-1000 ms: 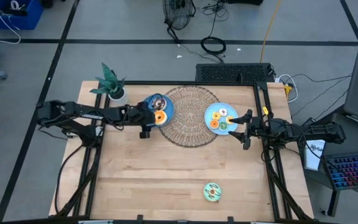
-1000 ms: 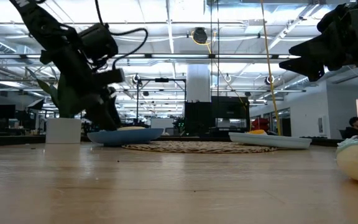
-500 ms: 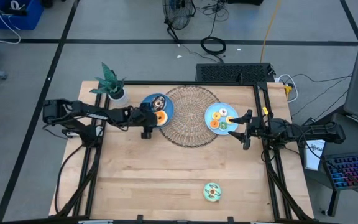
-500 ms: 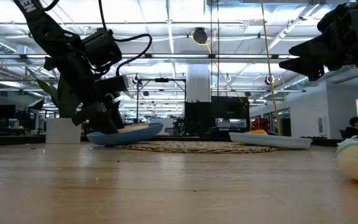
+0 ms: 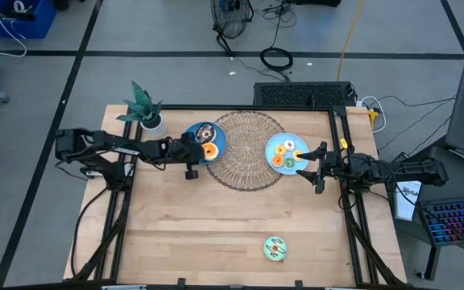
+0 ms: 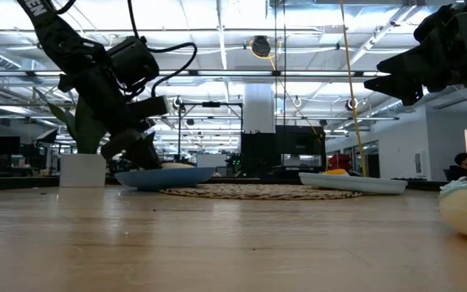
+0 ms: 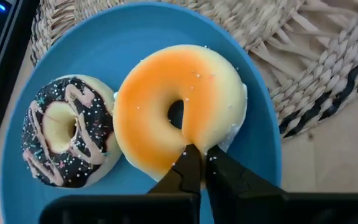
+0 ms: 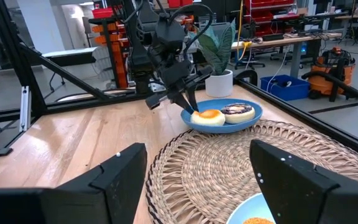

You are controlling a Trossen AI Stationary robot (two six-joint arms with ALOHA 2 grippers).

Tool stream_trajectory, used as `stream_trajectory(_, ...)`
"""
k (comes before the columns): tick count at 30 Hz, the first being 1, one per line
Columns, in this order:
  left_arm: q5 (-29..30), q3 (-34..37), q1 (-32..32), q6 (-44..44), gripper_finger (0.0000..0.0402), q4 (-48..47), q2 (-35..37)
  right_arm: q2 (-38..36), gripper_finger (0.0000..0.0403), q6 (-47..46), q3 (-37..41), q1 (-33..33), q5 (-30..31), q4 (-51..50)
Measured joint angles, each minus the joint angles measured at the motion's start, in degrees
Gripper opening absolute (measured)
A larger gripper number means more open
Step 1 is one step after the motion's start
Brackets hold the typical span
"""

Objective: Pick & Place donuts
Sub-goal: Put the large white donut on the dark blue plate

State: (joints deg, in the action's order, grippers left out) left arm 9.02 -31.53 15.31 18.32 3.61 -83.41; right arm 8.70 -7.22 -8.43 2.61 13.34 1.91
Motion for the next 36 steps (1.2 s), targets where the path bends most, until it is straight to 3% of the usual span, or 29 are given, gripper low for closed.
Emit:
stream_trajectory(7,-4.0,0.1,0.2,-8.9,0.0025,-0.5,4.6,0.0,0.0271,0.0,0.0,0.0,0.0,0.0)
stream_trajectory(17,-14.6,0.0,7.4,-32.3,0.0010,-8.9,15.3,0.1,0.0274,0.0,0.0,0.0,0.0,-0.2)
stream_trajectory(23,-29.6,0.0,15.4,-47.9,0.0010,-13.6,16.7,0.1,0.0272,-0.2,0.0,0.0,0.0,-0.2)
stream_trajectory(29,-47.9,0.0,22.3,-55.2,0.0007,-14.2,16.7,0.1,0.0272,-0.4,0.0,0.0,-0.1,-0.2)
stream_trajectory(32,-52.0,0.0,24.9,-56.4,0.0006,-14.4,16.7,0.1,0.0270,-0.4,0.0,0.0,-0.1,-0.2)
stream_trajectory(36,-52.7,0.0,27.4,-56.3,0.0006,-15.9,16.5,0.1,0.0271,-1.9,0.0,0.0,-0.1,-0.2)
